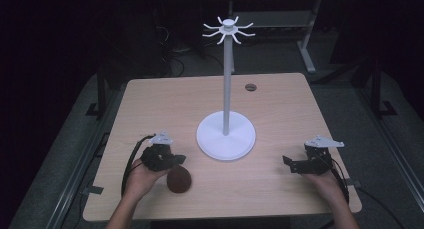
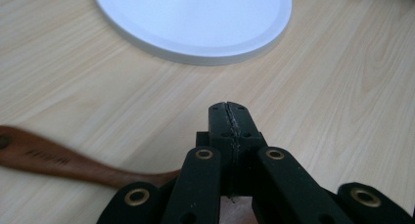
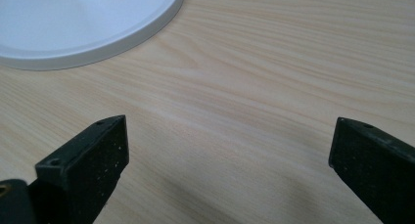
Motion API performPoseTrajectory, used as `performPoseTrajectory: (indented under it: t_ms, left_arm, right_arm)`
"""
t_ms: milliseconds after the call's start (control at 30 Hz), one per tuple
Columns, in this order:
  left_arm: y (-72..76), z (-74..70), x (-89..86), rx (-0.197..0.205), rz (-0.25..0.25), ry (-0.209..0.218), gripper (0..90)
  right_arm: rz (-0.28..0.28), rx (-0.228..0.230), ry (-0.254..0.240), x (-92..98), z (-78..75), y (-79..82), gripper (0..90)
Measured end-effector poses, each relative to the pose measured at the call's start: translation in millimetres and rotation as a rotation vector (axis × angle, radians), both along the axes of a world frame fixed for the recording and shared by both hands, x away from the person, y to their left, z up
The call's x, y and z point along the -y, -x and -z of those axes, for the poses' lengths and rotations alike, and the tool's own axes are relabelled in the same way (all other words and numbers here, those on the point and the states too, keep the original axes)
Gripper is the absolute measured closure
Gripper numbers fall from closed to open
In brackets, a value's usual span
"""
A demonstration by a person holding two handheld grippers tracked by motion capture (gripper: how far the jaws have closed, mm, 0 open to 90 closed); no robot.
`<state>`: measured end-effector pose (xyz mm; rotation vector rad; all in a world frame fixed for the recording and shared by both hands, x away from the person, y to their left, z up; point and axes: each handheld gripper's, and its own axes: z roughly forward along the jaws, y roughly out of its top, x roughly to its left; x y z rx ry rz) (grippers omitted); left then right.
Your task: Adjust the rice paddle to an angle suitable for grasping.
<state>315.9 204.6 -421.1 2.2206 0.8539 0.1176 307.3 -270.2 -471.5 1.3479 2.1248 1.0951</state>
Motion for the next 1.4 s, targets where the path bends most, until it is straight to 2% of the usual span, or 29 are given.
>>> performPoseTrajectory:
  t_ms: [133, 200, 267, 300, 433, 533, 567, 900, 1033, 1133, 1200, 1233, 1300, 1400]
  left_arm:
    - [-0.4, 6.5, 11.3, -0.002, 0.021, -0.014, 89.8]
    - [-0.8, 13.4, 17.0, -0.026, 0.029, -0.025, 89.8]
    - [-0.3, 15.8, 19.3, -0.033, 0.026, -0.02, 89.8]
    - [0.1, 19.4, 22.6, -0.038, 0.045, -0.043, 89.8]
    - [1.2, 23.2, 25.7, -0.051, 0.062, -0.066, 89.8]
    - [2.7, 26.5, 26.4, -0.068, 0.049, -0.057, 89.8]
    - [2.9, 26.6, 25.0, -0.071, 0.056, -0.073, 89.8]
    - [10.2, 27.3, 15.6, -0.084, 0.039, -0.095, 89.8]
    - [15.9, 28.0, 6.8, -0.097, 0.032, -0.117, 89.8]
    - [18.4, 28.9, 3.0, -0.095, 0.014, -0.122, 89.8]
    - [19.6, 28.3, -1.4, -0.098, 0.021, -0.14, 89.8]
    - [21.1, 28.4, -3.0, -0.095, 0.008, -0.132, 89.8]
    - [23.8, 27.3, -10.9, -0.088, 0.015, -0.159, 89.8]
    - [27.6, 26.9, -19.4, -0.082, 0.001, -0.172, 89.9]
  right_arm:
    - [-0.002, 0.004, -0.001, 0.1, -0.3, 0.2, 1.0]
    - [-0.005, 0.004, -0.001, -0.1, -0.2, -0.1, 1.0]
    - [-0.009, 0.005, 0.0, -0.4, -0.1, -0.2, 1.0]
    - [-0.01, 0.007, 0.001, -0.6, -0.3, -0.1, 1.0]
    - [-0.008, 0.008, 0.003, -0.7, -1.4, 0.3, 1.0]
    - [-0.006, 0.009, 0.0, 0.2, -1.0, 0.0, 1.0]
    - [-0.004, 0.01, 0.001, 0.6, -0.9, 0.0, 1.0]
    - [0.001, 0.007, 0.003, 1.4, -1.3, 0.6, 1.0]
    - [0.004, 0.007, 0.004, 1.6, -0.9, 0.2, 1.0]
    - [0.001, 0.01, 0.009, 1.8, -0.9, 0.2, 1.0]
    - [0.001, 0.007, 0.008, 1.9, -0.4, 0.1, 1.0]
    - [0.001, 0.007, 0.01, 2.1, 0.0, -0.1, 1.0]
    - [0.004, 0.006, 0.008, 2.2, 0.2, -0.1, 1.0]
    - [0.004, 0.006, 0.01, 1.9, 0.4, -0.2, 1.0]
